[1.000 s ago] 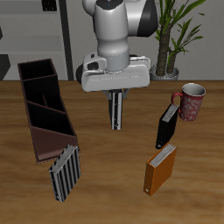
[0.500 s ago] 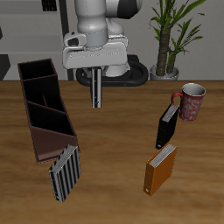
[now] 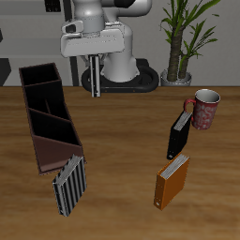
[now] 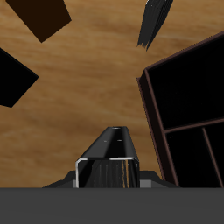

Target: Place the left striped book into the right desk caddy's right compartment and place the right striped book into the right desk caddy's right compartment and place the orange book into the right desk caddy's left compartment

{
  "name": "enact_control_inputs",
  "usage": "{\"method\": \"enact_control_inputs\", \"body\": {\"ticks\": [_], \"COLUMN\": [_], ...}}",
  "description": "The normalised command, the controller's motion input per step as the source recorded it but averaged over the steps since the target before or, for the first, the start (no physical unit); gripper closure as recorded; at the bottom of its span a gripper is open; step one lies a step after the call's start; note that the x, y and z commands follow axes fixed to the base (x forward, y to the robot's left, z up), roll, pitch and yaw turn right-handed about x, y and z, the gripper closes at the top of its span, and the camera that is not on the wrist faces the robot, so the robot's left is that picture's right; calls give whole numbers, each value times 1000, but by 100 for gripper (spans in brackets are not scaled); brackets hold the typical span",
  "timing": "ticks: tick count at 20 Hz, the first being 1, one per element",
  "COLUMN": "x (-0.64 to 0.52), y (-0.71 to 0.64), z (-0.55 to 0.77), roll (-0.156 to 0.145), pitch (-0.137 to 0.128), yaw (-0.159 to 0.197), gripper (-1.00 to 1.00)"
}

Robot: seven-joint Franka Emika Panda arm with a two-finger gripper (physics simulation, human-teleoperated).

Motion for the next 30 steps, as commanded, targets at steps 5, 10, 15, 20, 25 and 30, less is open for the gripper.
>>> {"method": "enact_control_inputs", "body": {"ticks": [5, 10, 15, 20, 25, 30], "x": [-571, -499, -378, -202, -189, -99], "y": [-269, -242, -294, -245, -423, -522], "z": [99, 131, 121, 119, 213, 280], "roll": [8, 18, 2, 11, 8, 19], "pitch": [-17, 6, 20, 19, 63, 62], "yaw": [44, 24, 39, 14, -21, 40], "gripper": [100, 100, 100, 100, 100, 100]}}
